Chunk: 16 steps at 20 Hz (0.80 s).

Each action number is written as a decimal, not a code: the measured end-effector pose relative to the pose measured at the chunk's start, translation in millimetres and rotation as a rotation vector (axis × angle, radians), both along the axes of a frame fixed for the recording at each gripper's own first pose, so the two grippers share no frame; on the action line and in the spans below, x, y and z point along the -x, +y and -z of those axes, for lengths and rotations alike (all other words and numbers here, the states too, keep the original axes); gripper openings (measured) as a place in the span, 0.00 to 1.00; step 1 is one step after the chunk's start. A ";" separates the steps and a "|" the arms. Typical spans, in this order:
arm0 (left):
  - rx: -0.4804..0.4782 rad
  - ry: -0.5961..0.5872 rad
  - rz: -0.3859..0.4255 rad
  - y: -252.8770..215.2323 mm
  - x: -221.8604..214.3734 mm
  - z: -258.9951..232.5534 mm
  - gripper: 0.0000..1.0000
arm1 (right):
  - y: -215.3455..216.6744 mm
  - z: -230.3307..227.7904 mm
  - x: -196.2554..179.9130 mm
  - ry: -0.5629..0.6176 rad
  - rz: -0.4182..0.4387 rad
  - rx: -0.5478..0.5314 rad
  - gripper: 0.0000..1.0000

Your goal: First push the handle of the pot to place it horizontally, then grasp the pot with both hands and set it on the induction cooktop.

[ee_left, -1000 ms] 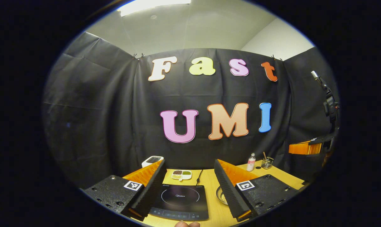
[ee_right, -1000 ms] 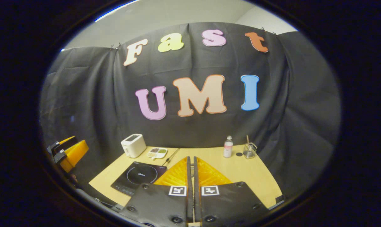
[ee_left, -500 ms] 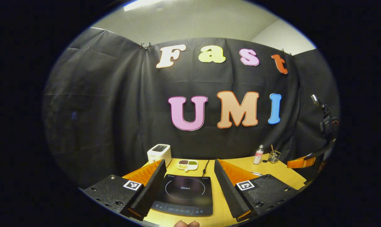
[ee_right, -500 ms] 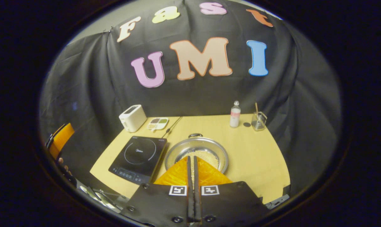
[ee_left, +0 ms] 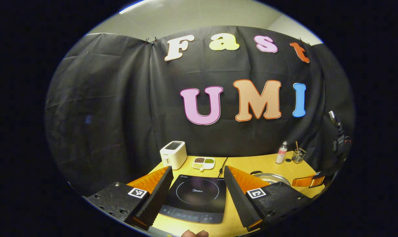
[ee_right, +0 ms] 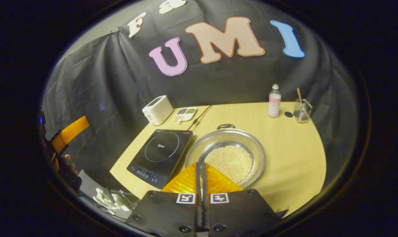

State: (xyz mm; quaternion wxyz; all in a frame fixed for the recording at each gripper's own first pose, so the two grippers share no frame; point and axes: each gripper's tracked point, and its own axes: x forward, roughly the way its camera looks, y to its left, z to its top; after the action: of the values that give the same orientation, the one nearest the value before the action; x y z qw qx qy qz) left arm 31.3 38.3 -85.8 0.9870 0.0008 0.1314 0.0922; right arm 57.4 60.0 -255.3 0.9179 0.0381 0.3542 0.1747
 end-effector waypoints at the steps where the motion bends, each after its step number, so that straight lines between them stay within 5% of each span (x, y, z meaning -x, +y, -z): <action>1: -0.005 0.004 -0.007 -2.7 -1.8 -1.3 0.95 | 1.1 9.4 0.0 0.026 -0.014 -0.004 0.03; 16: 0.088 0.015 0.051 15.9 -42.5 30.6 0.94 | 30.0 145.9 60.3 0.416 -0.110 0.264 0.03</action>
State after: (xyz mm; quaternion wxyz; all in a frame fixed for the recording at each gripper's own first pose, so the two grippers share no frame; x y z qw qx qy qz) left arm 73.8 54.2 -116.4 0.9871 -0.0386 0.1425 0.0612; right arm -2.9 89.9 -401.2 0.8113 -0.0660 0.5569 0.1650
